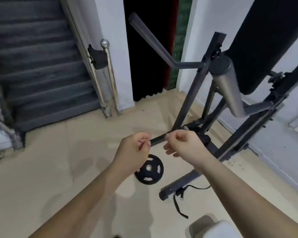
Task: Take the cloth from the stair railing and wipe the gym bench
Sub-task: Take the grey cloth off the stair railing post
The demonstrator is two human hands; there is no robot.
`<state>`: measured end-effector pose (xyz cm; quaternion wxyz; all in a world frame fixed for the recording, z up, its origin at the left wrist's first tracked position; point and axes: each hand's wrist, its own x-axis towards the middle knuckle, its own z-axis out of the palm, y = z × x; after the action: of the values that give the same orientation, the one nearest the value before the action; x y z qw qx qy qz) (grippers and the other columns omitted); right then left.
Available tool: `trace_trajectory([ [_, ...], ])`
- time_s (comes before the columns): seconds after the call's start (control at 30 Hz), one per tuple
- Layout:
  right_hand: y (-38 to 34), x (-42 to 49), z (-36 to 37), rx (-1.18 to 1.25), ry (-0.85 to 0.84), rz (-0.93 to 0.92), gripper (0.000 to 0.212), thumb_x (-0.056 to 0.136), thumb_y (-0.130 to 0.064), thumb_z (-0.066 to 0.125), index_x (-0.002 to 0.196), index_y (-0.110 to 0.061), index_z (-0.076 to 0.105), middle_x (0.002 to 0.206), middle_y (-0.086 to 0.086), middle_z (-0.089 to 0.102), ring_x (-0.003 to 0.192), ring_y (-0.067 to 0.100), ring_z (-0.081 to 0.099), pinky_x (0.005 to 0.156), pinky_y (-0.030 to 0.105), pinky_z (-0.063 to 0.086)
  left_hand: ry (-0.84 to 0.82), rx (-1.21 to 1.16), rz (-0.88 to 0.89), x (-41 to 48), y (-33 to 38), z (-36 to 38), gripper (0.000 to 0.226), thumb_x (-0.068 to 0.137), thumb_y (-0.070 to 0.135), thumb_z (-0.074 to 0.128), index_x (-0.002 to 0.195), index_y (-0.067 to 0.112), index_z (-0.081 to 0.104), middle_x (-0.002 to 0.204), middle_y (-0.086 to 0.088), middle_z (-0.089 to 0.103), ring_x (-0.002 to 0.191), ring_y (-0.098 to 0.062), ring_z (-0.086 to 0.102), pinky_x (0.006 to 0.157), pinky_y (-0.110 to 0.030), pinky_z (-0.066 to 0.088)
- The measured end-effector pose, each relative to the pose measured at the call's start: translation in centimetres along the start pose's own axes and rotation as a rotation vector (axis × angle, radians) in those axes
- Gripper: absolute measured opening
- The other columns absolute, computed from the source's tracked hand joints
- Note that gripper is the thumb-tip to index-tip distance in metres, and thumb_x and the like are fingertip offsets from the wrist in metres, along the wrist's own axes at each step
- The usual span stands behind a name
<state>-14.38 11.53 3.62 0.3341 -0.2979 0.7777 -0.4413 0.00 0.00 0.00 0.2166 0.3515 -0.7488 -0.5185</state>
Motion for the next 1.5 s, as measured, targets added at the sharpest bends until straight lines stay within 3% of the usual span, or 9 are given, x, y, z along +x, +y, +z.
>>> trace_trajectory([
  [0.1,-3.2,4.2,5.7,0.059,-0.033,0.013,0.031,0.102,-0.030,0.060,0.099,-0.002,0.073,0.090,0.014,0.080,0.076,0.026,0.077,0.070,0.036,0.059,0.115,-0.072,-0.027,2.1,-2.9,-5.8,0.020,0.094,0.007,0.063,0.099,0.021,0.076,0.081,0.008,0.071,0.067,0.003,0.062,0.066,-0.008,0.047],
  [0.33,-10.5,14.6,18.6,0.234,-0.093,0.078,0.020,0.100,-0.027,0.061,0.103,-0.010,0.071,0.081,0.009,0.077,0.069,0.020,0.072,0.070,0.039,0.052,0.308,-0.172,-0.128,9.5,-9.7,-18.7,0.026,0.091,0.001,0.058,0.080,0.020,0.071,0.073,0.004,0.068,0.066,-0.013,0.059,0.060,-0.015,0.043],
  [0.47,-14.1,20.5,20.9,0.248,-0.083,0.104,0.021,0.100,-0.024,0.061,0.107,-0.007,0.071,0.082,0.013,0.076,0.070,0.022,0.071,0.071,0.036,0.053,0.287,-0.222,-0.185,15.5,-10.4,-22.2,0.024,0.093,0.003,0.058,0.090,0.021,0.072,0.084,-0.005,0.072,0.081,-0.030,0.068,0.072,-0.022,0.051],
  [0.73,-18.6,36.1,21.5,0.250,-0.074,0.143,0.025,0.102,-0.025,0.059,0.105,-0.006,0.073,0.097,0.020,0.080,0.074,0.023,0.075,0.088,0.050,0.060,0.257,-0.254,-0.252,30.8,-11.4,-26.1,0.026,0.092,0.006,0.060,0.092,0.029,0.071,0.093,-0.008,0.074,0.086,-0.036,0.071,0.077,-0.038,0.056],
  [0.9,-21.9,50.1,22.9,0.273,-0.107,0.141,0.027,0.101,-0.025,0.058,0.108,-0.004,0.072,0.095,0.018,0.080,0.076,0.024,0.076,0.088,0.049,0.060,0.291,-0.250,-0.250,42.5,-11.8,-30.2,0.026,0.092,0.001,0.058,0.092,0.023,0.071,0.092,-0.016,0.073,0.076,-0.022,0.065,0.073,-0.033,0.053],
  [1.03,-26.3,59.9,25.5,0.282,-0.144,0.144,0.026,0.102,-0.021,0.057,0.111,-0.001,0.071,0.102,0.022,0.078,0.077,0.026,0.072,0.078,0.042,0.061,0.324,-0.281,-0.241,50.9,-11.9,-34.2,0.027,0.093,-0.002,0.058,0.091,0.021,0.069,0.082,-0.002,0.070,0.074,-0.017,0.063,0.071,-0.027,0.051],
  [1.17,-30.4,68.3,28.2,0.330,-0.201,0.156,0.026,0.102,-0.023,0.058,0.116,-0.003,0.067,0.090,0.018,0.079,0.077,0.028,0.072,0.085,0.051,0.061,0.362,-0.292,-0.258,58.3,-12.7,-38.2,0.022,0.095,0.004,0.061,0.097,0.024,0.070,0.083,0.001,0.074,0.075,-0.016,0.068,0.072,-0.028,0.054],
  [1.3,-33.0,77.4,30.5,0.354,-0.163,0.170,0.023,0.101,-0.023,0.058,0.116,-0.006,0.064,0.093,0.021,0.079,0.077,0.030,0.071,0.078,0.045,0.061,0.344,-0.266,-0.255,67.2,-14.8,-41.6,0.025,0.094,0.005,0.061,0.094,0.028,0.070,0.089,-0.006,0.075,0.075,-0.014,0.068,0.072,-0.029,0.055],
  [1.5,-35.0,90.1,33.8,0.349,-0.005,0.227,0.023,0.099,-0.024,0.061,0.110,-0.006,0.070,0.103,0.018,0.077,0.087,0.024,0.069,0.087,0.048,0.061,0.234,-0.199,-0.242,83.0,-19.3,-45.8,0.024,0.094,0.003,0.062,0.096,0.026,0.072,0.092,-0.010,0.074,0.075,-0.013,0.065,0.069,-0.020,0.054],
])
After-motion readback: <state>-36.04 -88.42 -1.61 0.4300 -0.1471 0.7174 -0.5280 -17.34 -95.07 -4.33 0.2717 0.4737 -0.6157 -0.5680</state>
